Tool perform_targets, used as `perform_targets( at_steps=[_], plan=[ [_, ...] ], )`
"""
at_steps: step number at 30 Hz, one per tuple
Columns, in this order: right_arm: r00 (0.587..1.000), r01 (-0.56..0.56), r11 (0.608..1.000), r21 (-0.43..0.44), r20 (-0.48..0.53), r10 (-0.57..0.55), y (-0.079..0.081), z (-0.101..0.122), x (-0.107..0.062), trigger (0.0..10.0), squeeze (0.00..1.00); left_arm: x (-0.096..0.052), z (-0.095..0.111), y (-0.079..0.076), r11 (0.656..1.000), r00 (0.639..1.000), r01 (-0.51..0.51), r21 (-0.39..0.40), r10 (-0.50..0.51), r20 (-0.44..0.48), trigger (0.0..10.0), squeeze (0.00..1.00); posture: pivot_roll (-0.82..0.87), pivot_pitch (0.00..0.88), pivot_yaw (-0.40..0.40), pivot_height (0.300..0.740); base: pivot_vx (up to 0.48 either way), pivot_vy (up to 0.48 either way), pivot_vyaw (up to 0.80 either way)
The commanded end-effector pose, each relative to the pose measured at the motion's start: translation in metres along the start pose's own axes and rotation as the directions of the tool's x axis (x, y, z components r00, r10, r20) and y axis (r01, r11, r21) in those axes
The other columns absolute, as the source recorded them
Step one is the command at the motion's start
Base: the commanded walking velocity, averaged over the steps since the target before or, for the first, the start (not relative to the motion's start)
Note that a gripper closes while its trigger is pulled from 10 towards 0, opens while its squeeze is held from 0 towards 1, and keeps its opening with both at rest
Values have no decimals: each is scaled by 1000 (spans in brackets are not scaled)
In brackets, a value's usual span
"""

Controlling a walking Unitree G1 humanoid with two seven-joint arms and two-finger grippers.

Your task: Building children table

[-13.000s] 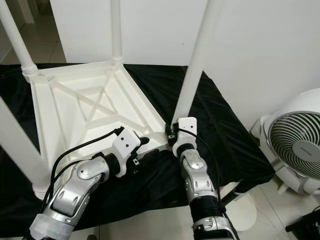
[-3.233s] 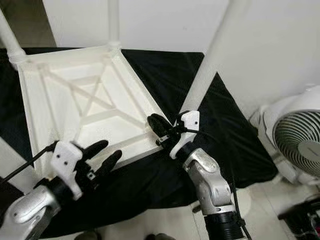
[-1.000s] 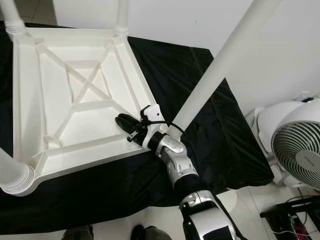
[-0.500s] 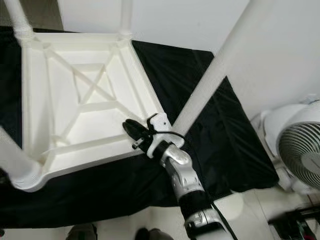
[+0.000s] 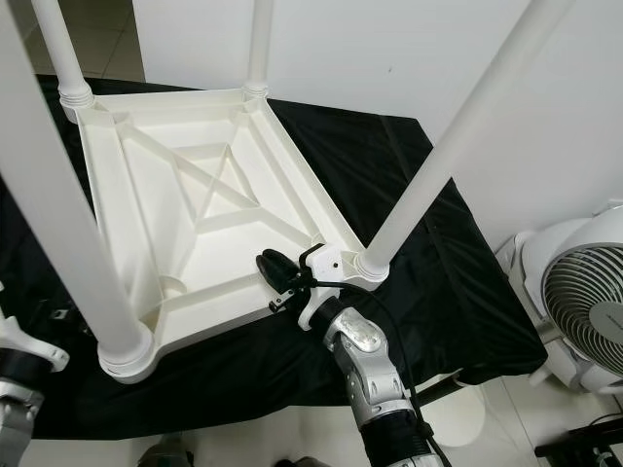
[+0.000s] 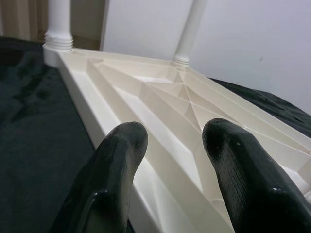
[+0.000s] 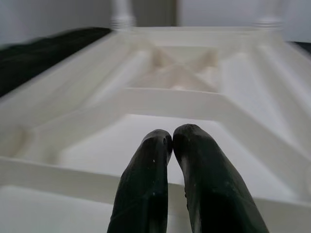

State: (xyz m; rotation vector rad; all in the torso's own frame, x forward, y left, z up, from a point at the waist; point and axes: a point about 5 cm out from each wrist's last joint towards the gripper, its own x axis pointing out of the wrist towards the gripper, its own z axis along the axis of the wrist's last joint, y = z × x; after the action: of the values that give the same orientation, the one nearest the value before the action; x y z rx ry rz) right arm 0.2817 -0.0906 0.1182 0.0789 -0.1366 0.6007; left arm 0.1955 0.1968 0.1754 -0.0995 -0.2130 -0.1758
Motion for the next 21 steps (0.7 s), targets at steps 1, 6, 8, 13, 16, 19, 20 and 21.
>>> perform_targets(
  at_steps=[1,6,8,13,16,19,20,21],
  plan=[
    [996,86,996,-38,-17,-87,-11,-2,-7,10000,0,3,-4,-7,1000,999,28,-7,-28,-23,10000,0,259,45,-108,740,0,0,0],
    [954,279,947,-158,-68,-292,-28,-6,-21,10000,0,10,1,-10,1000,1000,22,-20,-22,-4,10000,0,237,51,-102,740,0,0,0],
    [940,315,931,-185,-71,-332,-32,-6,-26,10000,0,12,3,-12,1000,1000,24,-20,-24,2,10000,0,236,51,-102,740,0,0,0],
    [911,375,874,-309,-51,-409,-34,-10,-62,10000,0,22,1,-23,996,996,84,-3,-84,6,10000,0,215,61,-105,740,0,0,0],
    [909,384,871,-305,-37,-414,-34,-9,-69,10000,0,24,2,-23,996,996,88,-2,-88,13,10000,0,213,61,-105,740,0,0,0],
    [898,404,857,-321,-37,-437,-35,-10,-75,10000,0,25,1,-23,996,996,89,0,-89,13,10000,0,200,63,-106,740,0,0,0],
    [833,514,794,-323,-34,-553,-43,-10,-90,10000,0,29,1,-22,995,995,99,12,-99,13,10000,0,192,65,-107,740,0,0,0],
    [833,514,794,-323,-34,-553,-43,-10,-90,10000,0,29,1,-22,995,995,99,12,-99,13,10000,0,192,65,-107,740,0,0,0]
  ],
)
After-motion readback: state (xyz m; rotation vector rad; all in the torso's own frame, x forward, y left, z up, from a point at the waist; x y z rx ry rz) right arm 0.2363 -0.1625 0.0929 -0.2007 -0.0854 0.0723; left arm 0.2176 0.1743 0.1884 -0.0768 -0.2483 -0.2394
